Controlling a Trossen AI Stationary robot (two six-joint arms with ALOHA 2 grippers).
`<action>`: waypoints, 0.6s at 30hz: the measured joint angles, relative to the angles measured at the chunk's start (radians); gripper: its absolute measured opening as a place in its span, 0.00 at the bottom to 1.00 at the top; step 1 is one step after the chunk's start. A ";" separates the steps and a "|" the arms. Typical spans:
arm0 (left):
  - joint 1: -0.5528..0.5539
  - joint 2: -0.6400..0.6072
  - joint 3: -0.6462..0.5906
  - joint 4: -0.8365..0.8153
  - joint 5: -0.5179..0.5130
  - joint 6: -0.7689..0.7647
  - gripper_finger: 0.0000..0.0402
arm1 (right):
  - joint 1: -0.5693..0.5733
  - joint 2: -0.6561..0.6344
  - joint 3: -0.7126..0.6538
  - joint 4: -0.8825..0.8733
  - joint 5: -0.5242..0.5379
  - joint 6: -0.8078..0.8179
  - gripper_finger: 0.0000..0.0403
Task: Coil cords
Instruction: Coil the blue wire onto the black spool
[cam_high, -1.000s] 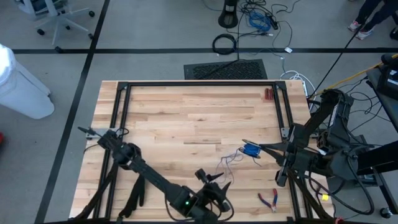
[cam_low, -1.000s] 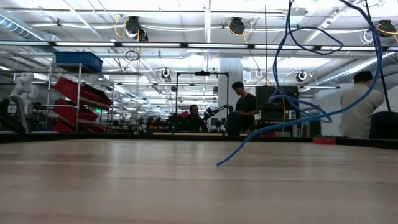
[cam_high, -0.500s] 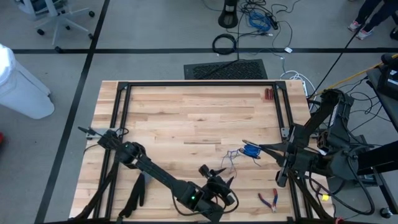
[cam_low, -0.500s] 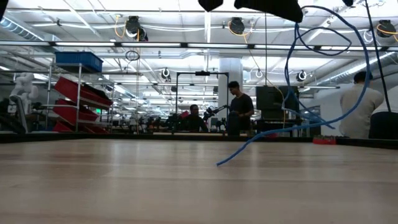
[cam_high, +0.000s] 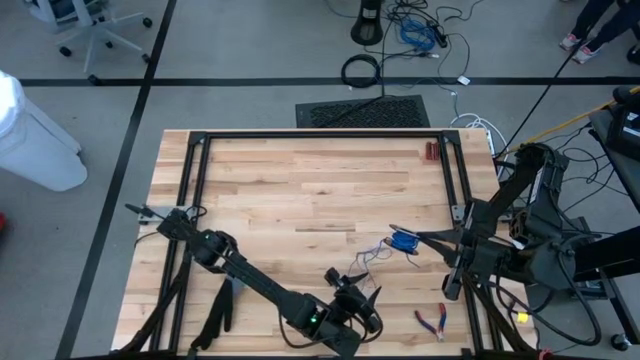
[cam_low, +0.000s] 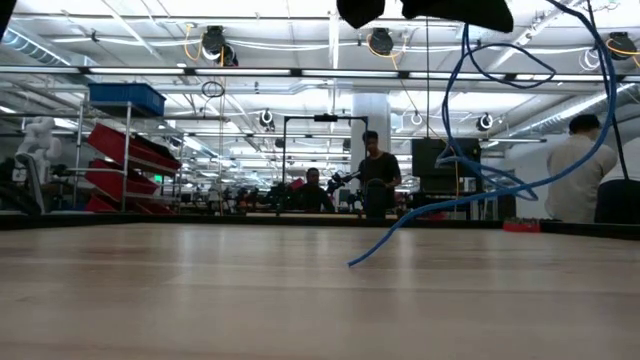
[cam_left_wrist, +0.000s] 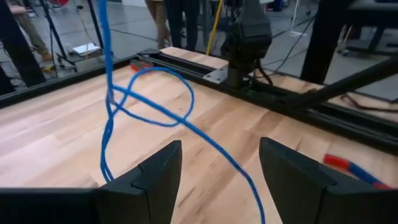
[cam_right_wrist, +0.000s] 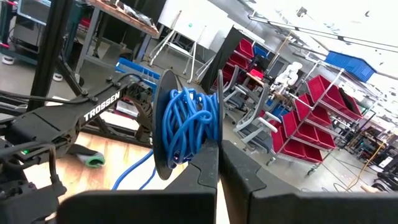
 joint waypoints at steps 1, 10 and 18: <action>0.005 0.000 0.000 0.005 0.000 0.000 0.55 | 0.000 0.000 0.000 0.000 0.000 0.000 0.00; 0.055 0.000 0.000 0.006 0.019 0.035 0.34 | 0.000 0.000 0.000 0.000 0.000 -0.002 0.00; 0.013 -0.001 0.000 -0.037 0.002 0.214 0.02 | 0.000 0.000 0.000 0.000 0.019 -0.008 0.00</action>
